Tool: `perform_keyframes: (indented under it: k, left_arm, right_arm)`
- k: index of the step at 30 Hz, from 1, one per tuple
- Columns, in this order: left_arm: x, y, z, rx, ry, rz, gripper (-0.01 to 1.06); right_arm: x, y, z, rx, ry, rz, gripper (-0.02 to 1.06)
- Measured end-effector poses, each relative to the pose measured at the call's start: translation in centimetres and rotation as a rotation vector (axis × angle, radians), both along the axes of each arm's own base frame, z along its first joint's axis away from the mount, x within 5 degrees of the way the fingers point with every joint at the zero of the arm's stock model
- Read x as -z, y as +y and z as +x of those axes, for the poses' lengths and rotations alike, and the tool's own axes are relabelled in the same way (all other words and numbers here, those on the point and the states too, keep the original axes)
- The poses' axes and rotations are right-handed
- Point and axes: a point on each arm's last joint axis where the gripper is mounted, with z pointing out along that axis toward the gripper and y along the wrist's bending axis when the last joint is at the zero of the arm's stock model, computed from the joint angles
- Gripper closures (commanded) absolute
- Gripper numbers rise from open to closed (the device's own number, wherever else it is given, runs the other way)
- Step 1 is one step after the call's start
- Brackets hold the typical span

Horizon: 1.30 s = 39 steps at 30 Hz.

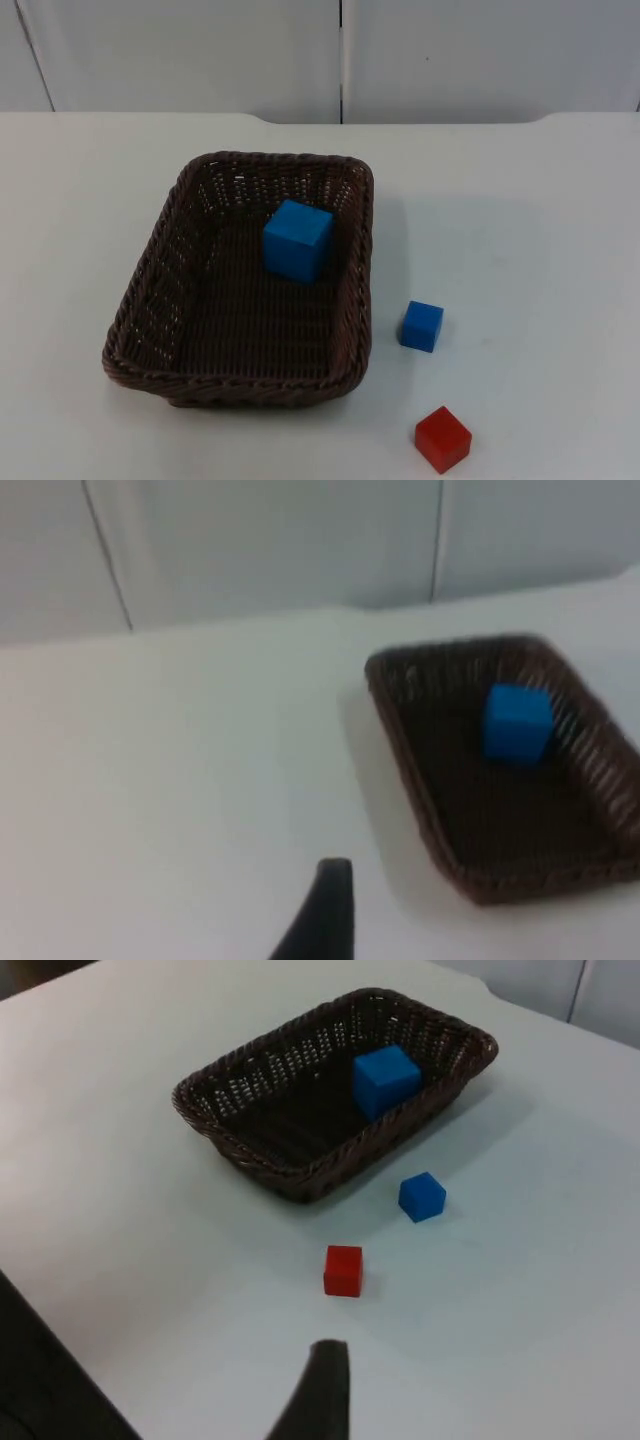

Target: Pick up the basket with the left hand and place the largest block into the basket with the right hand.

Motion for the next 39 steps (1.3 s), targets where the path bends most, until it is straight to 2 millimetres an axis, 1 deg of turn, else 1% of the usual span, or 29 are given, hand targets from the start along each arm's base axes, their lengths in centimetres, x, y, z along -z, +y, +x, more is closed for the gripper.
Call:
perform_keyframes:
  k: [1, 2, 6, 29, 30, 31, 32, 33, 35, 39]
  left_arm:
    - [0.64, 0.08, 0.27, -0.013, 0.028, 0.000, 0.23]
    - [0.88, 0.13, 0.34, -0.018, 0.042, 0.001, 0.23]
    - [1.13, 0.18, 0.38, -0.026, 0.058, 0.001, 0.23]
    - [1.37, 0.20, 0.43, -0.029, 0.072, 0.001, 0.22]
    - [1.37, 0.20, 0.43, -0.029, 0.072, 0.001, 0.20]
    - [1.37, 0.20, 0.43, -0.029, 0.072, 0.001, 0.16]
    - [1.37, 0.20, 0.43, -0.029, 0.072, 0.001, 0.09]
    - [1.37, 0.20, 0.43, -0.029, 0.072, 0.001, 0.09]
    - [1.37, 0.20, 0.43, -0.029, 0.072, 0.001, -0.01]
    - [1.49, 0.20, 0.49, -0.031, 0.077, -0.004, 0.00]
  right_arm:
    - [0.21, 0.04, 0.08, 0.002, 0.004, -0.008, 0.26]
    - [0.55, 0.12, 0.23, 0.005, 0.010, -0.020, 0.26]
    - [1.19, 0.30, 0.46, 0.007, 0.024, -0.037, 0.26]
    - [1.16, 0.30, 0.48, 0.010, 0.022, -0.033, 0.26]
    - [1.16, 0.30, 0.48, 0.010, 0.022, -0.033, 0.26]
    - [1.16, 0.30, 0.48, 0.010, 0.022, -0.033, 0.26]
    - [1.16, 0.30, 0.48, 0.010, 0.022, -0.033, 0.26]
    - [1.16, 0.30, 0.48, 0.010, 0.022, -0.033, 0.26]
    - [1.16, 0.30, 0.48, 0.010, 0.022, -0.033, 0.26]
    - [1.16, 0.30, 0.48, 0.010, 0.022, -0.033, 0.26]
